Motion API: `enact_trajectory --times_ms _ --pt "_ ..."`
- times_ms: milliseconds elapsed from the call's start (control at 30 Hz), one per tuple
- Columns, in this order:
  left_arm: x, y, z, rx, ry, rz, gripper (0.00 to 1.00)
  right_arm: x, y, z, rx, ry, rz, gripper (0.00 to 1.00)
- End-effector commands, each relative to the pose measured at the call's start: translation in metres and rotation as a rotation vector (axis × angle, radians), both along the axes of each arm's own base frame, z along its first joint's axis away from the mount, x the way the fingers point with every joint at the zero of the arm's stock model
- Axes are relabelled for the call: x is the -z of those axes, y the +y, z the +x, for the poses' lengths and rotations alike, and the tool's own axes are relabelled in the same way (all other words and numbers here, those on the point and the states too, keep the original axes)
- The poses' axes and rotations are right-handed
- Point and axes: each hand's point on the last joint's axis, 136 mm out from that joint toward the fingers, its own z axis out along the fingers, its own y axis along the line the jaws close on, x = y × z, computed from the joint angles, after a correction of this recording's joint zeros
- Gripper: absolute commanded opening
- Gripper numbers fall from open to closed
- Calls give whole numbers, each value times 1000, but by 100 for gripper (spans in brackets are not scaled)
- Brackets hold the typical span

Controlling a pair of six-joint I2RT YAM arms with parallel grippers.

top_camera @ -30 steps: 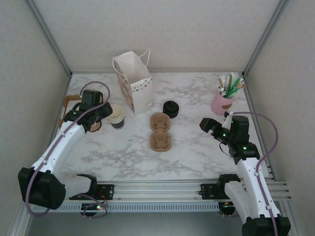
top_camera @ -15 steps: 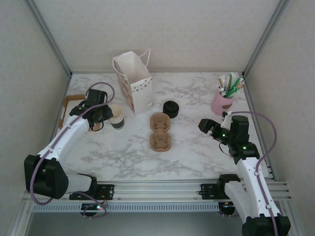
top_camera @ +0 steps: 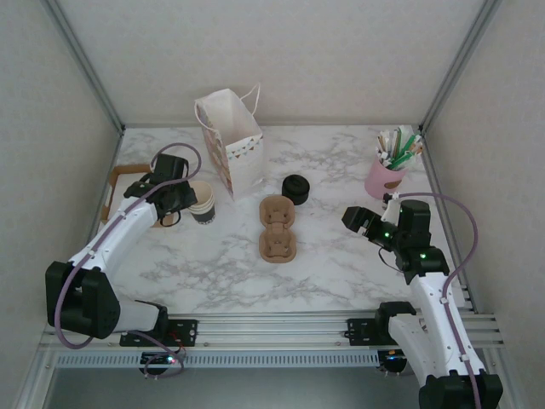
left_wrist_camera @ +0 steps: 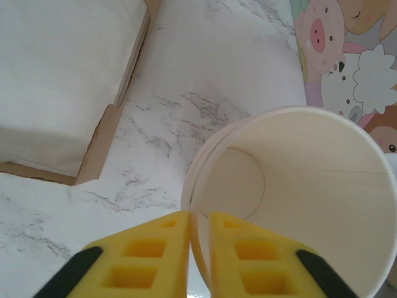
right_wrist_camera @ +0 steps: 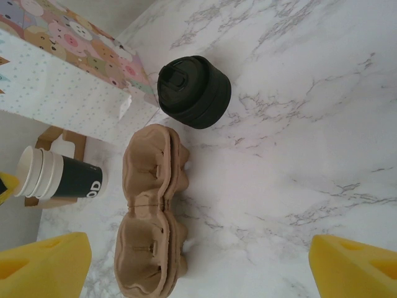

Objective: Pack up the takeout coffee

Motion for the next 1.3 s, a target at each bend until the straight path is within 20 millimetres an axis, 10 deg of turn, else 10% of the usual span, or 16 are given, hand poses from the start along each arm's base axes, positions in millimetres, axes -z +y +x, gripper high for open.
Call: enact_trajectory --times_ms 0,800,1267 --pt "-7 2 1 4 0 41 11 -2 5 -4 -36 1 4 91" --pt "-42 -38 9 124 -108 -172 0 -23 47 -1 -146 -6 179 96" --pt "-30 -48 15 145 -100 -221 0 -22 191 29 -361 99 311 70"
